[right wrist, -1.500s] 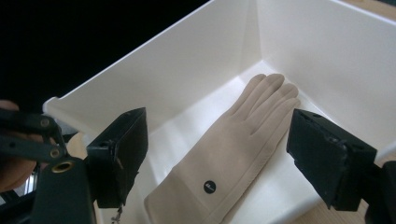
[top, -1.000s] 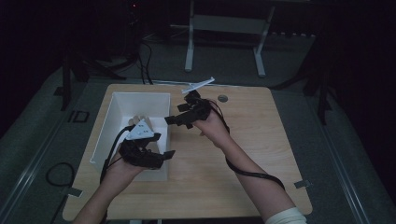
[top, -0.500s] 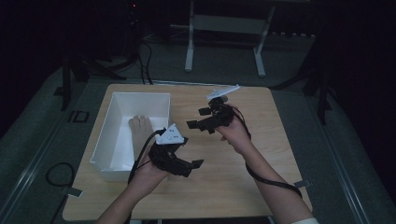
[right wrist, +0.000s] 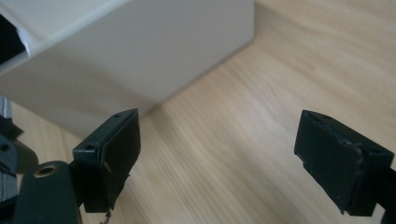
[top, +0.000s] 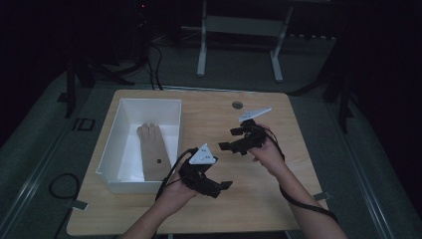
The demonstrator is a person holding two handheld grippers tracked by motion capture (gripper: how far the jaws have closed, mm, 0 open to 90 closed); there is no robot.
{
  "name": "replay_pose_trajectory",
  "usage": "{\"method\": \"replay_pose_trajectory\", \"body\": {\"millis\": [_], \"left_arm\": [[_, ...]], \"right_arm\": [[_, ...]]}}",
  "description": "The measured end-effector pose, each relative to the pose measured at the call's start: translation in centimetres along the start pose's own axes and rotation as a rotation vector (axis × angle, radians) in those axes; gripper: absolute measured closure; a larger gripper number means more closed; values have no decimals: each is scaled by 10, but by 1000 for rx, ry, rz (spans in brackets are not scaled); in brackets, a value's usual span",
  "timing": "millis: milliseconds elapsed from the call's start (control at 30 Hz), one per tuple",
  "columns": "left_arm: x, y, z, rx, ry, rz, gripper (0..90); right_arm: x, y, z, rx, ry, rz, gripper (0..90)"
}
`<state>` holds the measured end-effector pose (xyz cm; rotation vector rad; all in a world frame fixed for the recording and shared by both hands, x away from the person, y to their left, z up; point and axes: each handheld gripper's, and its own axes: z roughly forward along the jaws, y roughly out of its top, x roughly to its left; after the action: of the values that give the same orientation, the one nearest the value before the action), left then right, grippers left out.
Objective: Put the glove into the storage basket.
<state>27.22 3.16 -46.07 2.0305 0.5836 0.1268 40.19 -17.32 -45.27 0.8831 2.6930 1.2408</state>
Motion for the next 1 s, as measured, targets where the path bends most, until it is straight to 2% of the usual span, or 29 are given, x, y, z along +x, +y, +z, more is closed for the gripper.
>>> {"method": "replay_pose_trajectory", "body": {"millis": [100, 233, 400, 500, 633, 867, 1000], "left_arm": [[0, -6, 10, 4, -9, -1, 123], [-2, -14, 23, 24, -20, 3, 123], [-3, -22, 35, 42, -15, 23, 123], [-2, -27, 41, 50, -17, 19, 123], [-1, -33, 48, 48, -26, 7, 123], [-3, -41, 61, 51, -46, 15, 123], [-6, -45, 69, 56, -51, 32, 123]], "right_arm": [[-5, -13, 0, 5, 5, 11, 144], [-11, -32, 0, -15, 19, 28, 144], [-15, -55, 1, -50, 23, -5, 145], [-15, -67, 0, -62, 28, -25, 145], [-15, -80, -3, -71, 32, -28, 145], [-16, -101, -7, -57, 12, -44, 144], [-18, -115, -12, -62, 7, -40, 144]]}}
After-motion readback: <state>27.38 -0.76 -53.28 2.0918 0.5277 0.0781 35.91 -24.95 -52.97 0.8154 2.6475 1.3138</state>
